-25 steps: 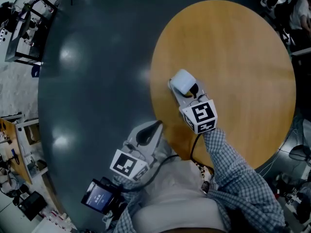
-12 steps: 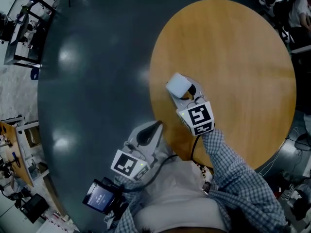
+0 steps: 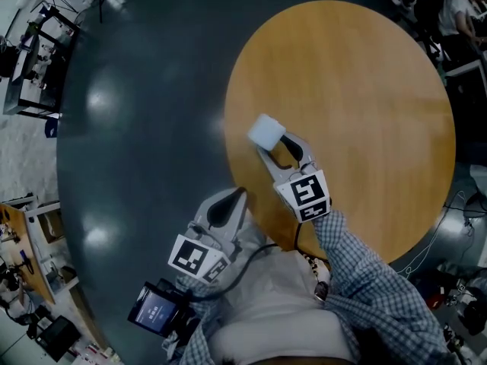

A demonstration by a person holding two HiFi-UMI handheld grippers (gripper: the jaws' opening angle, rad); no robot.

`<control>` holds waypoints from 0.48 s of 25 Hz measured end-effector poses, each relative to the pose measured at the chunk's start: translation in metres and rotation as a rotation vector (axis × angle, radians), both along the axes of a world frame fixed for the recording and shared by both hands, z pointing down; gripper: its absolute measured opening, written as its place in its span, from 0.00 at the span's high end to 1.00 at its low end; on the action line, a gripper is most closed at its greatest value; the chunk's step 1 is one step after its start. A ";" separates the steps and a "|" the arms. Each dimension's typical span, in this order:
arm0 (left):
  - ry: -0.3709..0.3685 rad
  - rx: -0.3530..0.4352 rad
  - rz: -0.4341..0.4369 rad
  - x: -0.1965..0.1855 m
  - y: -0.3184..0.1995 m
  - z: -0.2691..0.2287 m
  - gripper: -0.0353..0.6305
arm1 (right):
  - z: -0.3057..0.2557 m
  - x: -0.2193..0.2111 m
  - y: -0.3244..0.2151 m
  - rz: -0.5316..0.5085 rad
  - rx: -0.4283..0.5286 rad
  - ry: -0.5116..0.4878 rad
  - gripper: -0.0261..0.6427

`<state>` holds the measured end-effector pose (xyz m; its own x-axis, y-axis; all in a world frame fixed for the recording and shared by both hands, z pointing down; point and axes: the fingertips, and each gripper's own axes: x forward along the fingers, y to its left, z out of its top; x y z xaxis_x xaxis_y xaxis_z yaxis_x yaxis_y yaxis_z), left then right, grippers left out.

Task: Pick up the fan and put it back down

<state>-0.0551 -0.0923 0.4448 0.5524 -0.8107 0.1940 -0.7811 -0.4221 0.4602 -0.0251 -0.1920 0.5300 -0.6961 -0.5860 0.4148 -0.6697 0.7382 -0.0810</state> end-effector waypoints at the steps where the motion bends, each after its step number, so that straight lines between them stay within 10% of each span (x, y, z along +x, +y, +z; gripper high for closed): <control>1: -0.013 0.007 0.011 0.001 0.001 -0.005 0.95 | -0.004 0.003 0.003 0.010 0.000 0.003 0.70; 12: -0.016 0.084 0.062 0.008 0.000 -0.037 0.95 | -0.057 0.031 0.025 0.113 0.053 -0.030 0.94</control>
<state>-0.0471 -0.0924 0.4080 0.5990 -0.7891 0.1362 -0.7596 -0.5061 0.4085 0.0063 -0.1670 0.4734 -0.6360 -0.6820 0.3611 -0.7467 0.6620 -0.0649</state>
